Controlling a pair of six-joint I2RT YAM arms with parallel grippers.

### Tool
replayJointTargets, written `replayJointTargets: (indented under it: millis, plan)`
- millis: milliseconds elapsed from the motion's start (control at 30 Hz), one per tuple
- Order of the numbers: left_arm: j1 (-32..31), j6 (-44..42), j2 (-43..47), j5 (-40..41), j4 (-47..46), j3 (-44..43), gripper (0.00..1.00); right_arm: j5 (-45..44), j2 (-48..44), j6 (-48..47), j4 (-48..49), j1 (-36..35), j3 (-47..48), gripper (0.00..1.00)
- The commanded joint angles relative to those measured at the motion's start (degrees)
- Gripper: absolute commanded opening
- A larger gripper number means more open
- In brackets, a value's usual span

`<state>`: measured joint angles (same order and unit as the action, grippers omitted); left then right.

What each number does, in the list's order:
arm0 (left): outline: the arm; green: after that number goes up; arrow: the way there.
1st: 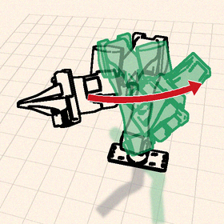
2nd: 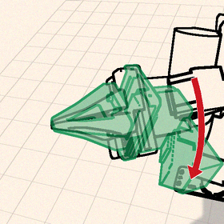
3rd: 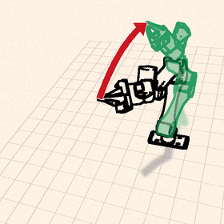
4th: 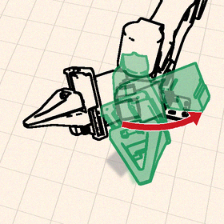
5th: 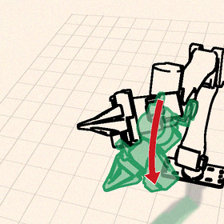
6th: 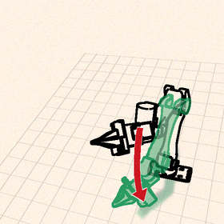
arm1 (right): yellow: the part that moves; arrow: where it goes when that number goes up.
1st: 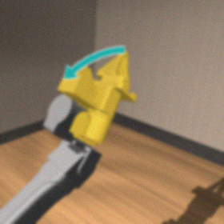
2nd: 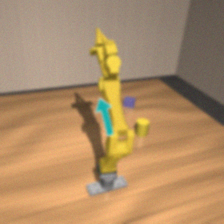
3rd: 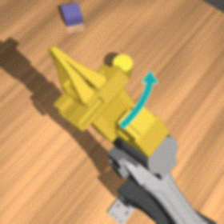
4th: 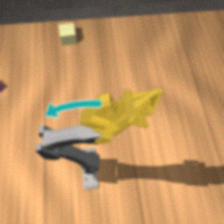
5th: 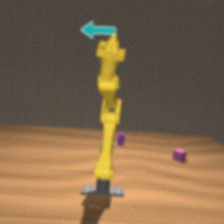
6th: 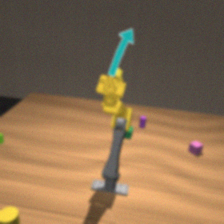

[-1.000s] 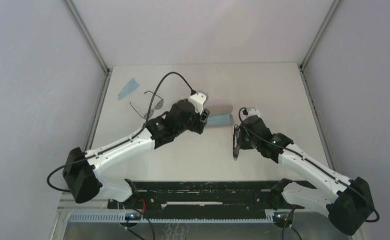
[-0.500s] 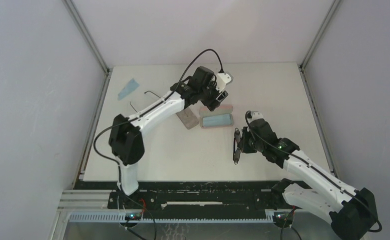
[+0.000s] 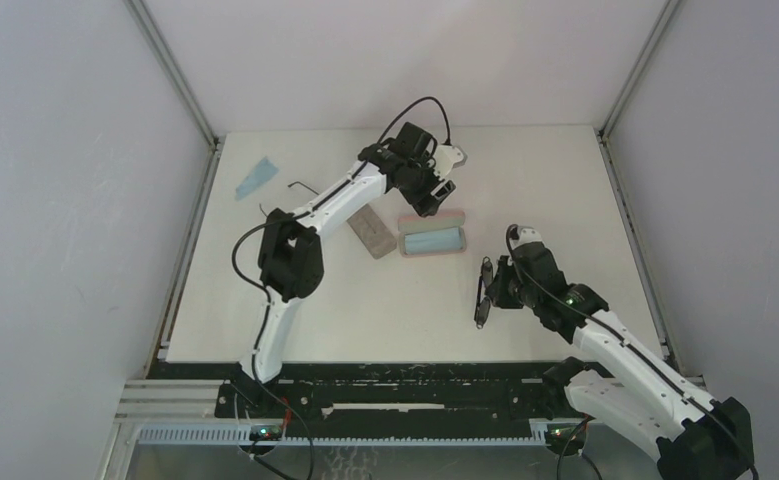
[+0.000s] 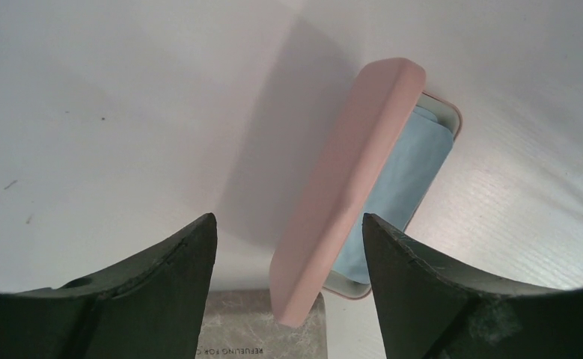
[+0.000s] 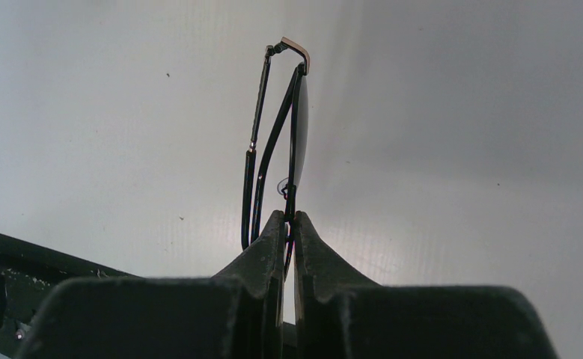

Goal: Organize the sunglasses
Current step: Pick up the sunglasses case from the center of the board.

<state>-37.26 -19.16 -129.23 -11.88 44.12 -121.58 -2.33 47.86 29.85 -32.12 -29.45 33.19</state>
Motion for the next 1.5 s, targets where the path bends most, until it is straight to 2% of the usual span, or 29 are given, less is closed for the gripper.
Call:
replayJointTargets:
  millis: [0, 367, 867, 1100, 1267, 1467]
  plan:
    - [-0.1, -2.4, -0.7, -4.4, 2.6, -4.3, 0.76, 1.3, -1.7, -0.2, 1.7, 1.5, -0.1, 0.0]
    - [-0.1, -3.7, -3.5, -8.0, 4.2, -4.8, 0.7, 2.7, -2.2, -1.3, 1.2, 3.1, -0.5, 0.0]
    - [-0.2, -2.9, -2.4, -11.9, 4.5, -5.2, 0.35, 3.1, -2.7, -1.4, 1.0, 3.3, -0.5, 0.0]
    - [-0.3, -0.1, 0.7, -12.6, 3.7, -2.8, 0.28, 3.1, -3.9, -1.3, 0.4, 3.2, -0.4, 0.0]
    - [-0.5, 6.6, 6.8, -10.3, -0.1, 3.6, 0.24, 3.5, -5.0, -0.4, 0.5, 3.2, -0.5, 0.0]
    - [-2.4, 17.5, 19.7, -2.0, -11.7, 22.4, 0.22, 3.8, -6.2, 0.7, 0.9, 3.2, -0.5, 0.0]
